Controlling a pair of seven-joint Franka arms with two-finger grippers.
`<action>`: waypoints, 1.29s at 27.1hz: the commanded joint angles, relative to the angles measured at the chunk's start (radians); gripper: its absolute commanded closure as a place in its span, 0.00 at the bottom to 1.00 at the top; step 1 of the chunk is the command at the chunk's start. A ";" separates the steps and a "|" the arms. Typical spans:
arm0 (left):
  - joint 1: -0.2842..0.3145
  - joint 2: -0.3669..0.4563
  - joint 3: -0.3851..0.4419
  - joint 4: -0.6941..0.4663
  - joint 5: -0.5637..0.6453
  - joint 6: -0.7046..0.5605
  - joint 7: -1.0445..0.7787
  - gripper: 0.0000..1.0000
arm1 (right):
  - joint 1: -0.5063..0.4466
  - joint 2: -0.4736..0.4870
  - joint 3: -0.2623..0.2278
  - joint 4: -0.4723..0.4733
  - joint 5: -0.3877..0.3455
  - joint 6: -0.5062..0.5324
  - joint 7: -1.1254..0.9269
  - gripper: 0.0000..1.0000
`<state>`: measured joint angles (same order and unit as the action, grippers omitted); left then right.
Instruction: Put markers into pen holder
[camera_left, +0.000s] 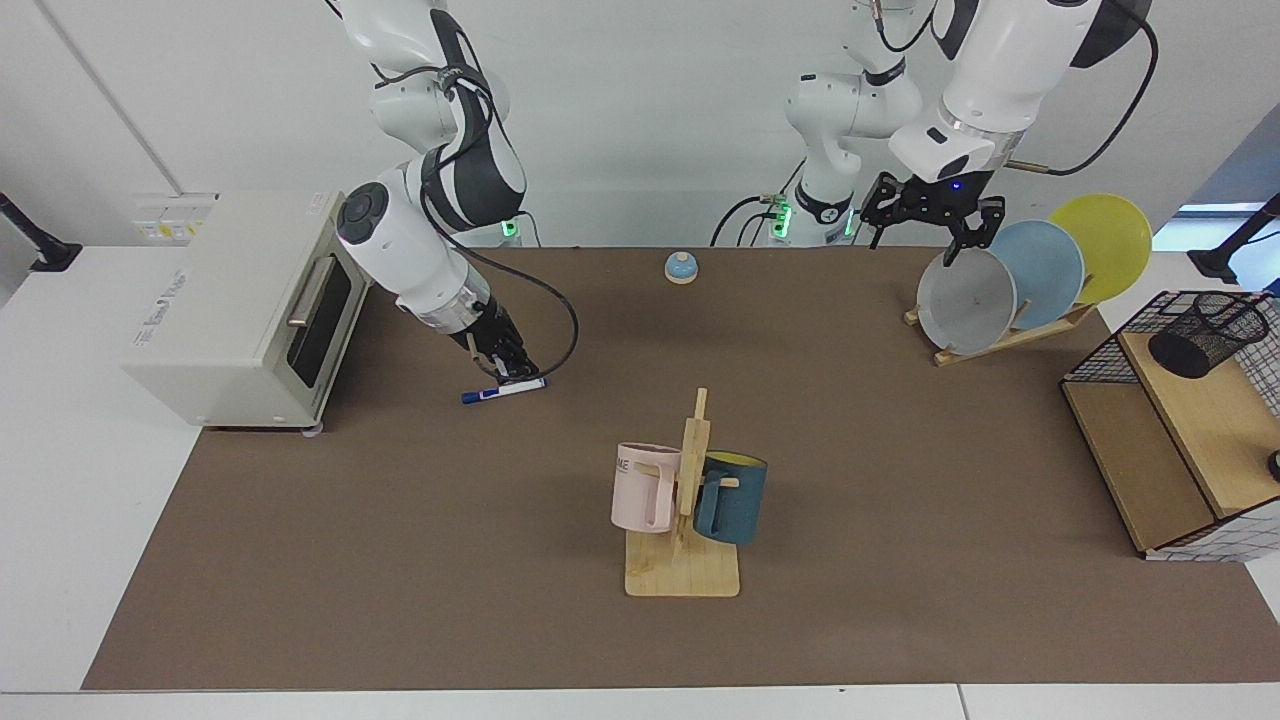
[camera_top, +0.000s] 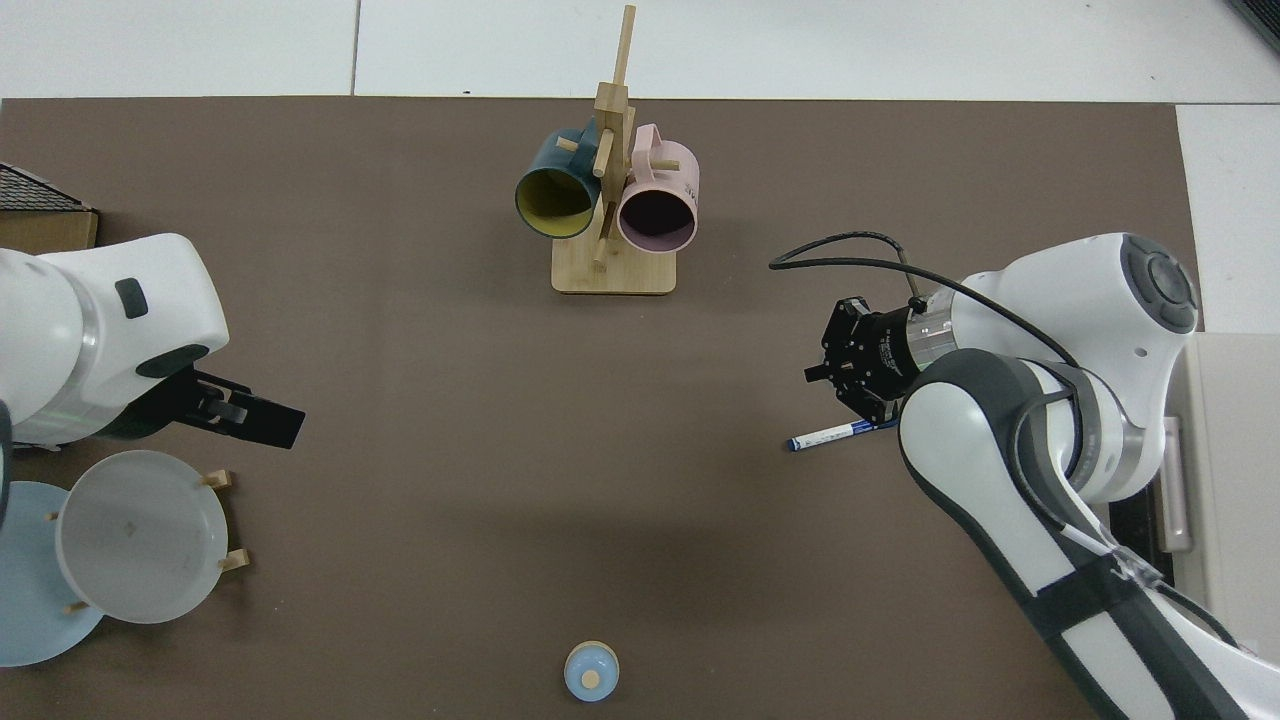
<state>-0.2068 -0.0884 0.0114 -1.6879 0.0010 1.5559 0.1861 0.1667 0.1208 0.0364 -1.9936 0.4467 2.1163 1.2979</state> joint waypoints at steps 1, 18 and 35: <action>-0.005 -0.013 0.018 -0.038 -0.019 0.029 0.023 0.00 | -0.009 -0.006 -0.004 -0.025 -0.022 -0.004 -0.041 1.00; 0.010 -0.011 0.062 -0.056 -0.007 0.013 -0.168 0.00 | -0.154 -0.003 -0.004 -0.267 -0.166 0.085 -0.376 0.05; 0.017 -0.008 0.084 -0.082 -0.007 0.035 -0.201 0.00 | -0.110 0.026 -0.003 -0.300 -0.146 0.206 -0.262 0.06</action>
<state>-0.1902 -0.0872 0.0942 -1.7478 -0.0006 1.5669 -0.0031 0.0631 0.1371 0.0301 -2.2760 0.2927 2.2667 1.0247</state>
